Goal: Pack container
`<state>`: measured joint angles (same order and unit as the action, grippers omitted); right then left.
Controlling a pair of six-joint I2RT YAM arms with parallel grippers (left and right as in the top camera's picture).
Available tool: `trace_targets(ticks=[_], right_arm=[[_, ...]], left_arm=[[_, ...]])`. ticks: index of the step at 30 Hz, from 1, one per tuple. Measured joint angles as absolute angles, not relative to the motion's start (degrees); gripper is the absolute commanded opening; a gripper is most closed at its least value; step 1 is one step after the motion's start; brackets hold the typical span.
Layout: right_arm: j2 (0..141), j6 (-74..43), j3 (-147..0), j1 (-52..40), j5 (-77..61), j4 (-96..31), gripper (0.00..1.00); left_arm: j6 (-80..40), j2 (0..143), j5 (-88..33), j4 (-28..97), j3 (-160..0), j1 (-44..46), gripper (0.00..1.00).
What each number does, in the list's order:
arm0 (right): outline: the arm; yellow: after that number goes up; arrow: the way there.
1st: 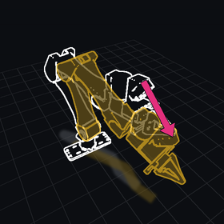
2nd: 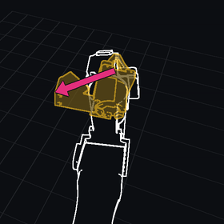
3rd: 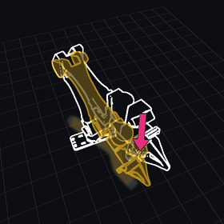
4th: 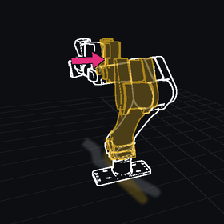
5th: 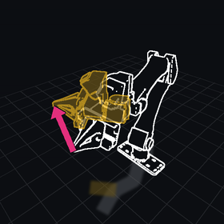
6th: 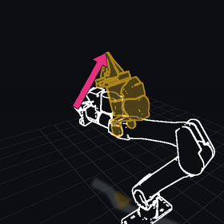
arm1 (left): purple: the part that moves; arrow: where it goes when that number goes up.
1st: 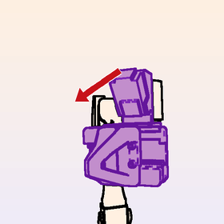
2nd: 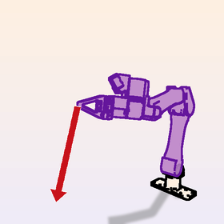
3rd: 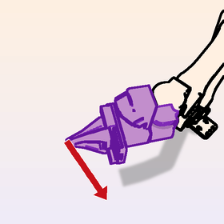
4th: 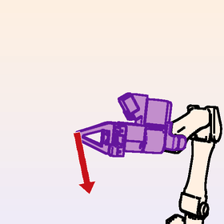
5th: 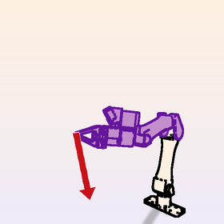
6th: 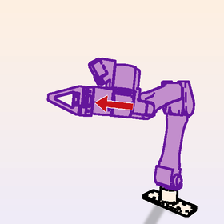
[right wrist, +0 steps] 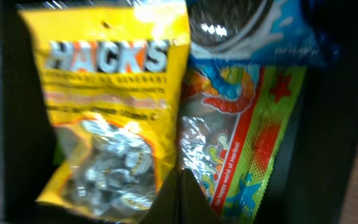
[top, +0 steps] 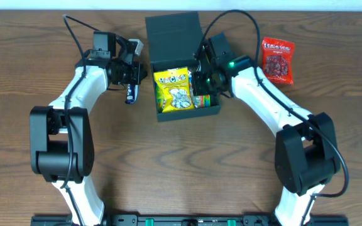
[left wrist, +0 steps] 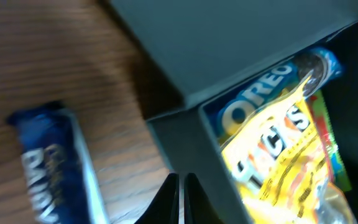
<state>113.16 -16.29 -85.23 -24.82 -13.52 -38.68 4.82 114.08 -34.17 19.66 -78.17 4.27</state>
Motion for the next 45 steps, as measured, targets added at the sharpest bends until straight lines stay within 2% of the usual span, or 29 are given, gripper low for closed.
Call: trace_targets(ticks=[8, 20, 31, 37, 45], right_arm=[[115.26, -16.08, -83.07, -25.39, -13.54, -34.72, 0.01], [117.75, -14.55, -83.07, -28.86, -14.98, -33.36, 0.01], [117.75, -12.73, -83.22, -29.17, -22.22, -33.12, 0.01], [117.75, -12.19, -88.27, -29.10, -25.28, -35.62, 0.01], [117.75, -11.00, -90.70, -28.95, -24.43, -37.71, 0.01]], left_arm=[[1.85, 114.39, -34.54, 14.94, -78.17, 6.83, 0.06], [1.43, 114.39, -34.54, 14.70, -78.17, 7.14, 0.06], [1.43, 114.39, -34.54, 14.98, -78.17, 7.18, 0.06], [1.43, 114.39, -34.65, 15.09, -78.17, 6.81, 0.06], [1.39, 114.34, -35.29, 23.86, -78.15, 3.20, 0.06]])
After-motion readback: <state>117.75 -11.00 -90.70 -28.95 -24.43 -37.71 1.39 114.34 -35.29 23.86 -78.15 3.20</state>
